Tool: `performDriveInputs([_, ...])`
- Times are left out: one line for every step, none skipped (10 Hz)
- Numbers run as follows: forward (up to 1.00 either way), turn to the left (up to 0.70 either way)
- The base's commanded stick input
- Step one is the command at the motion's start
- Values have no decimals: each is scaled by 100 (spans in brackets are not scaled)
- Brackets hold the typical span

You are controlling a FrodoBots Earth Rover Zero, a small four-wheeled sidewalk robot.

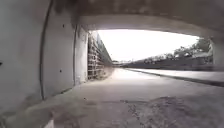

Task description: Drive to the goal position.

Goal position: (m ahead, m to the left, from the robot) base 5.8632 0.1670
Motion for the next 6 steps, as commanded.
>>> performDriveInputs([100, 0])
performDriveInputs([100, 0])
performDriveInputs([100, 0])
performDriveInputs([100, 0])
performDriveInputs([100, 0])
performDriveInputs([100, -27])
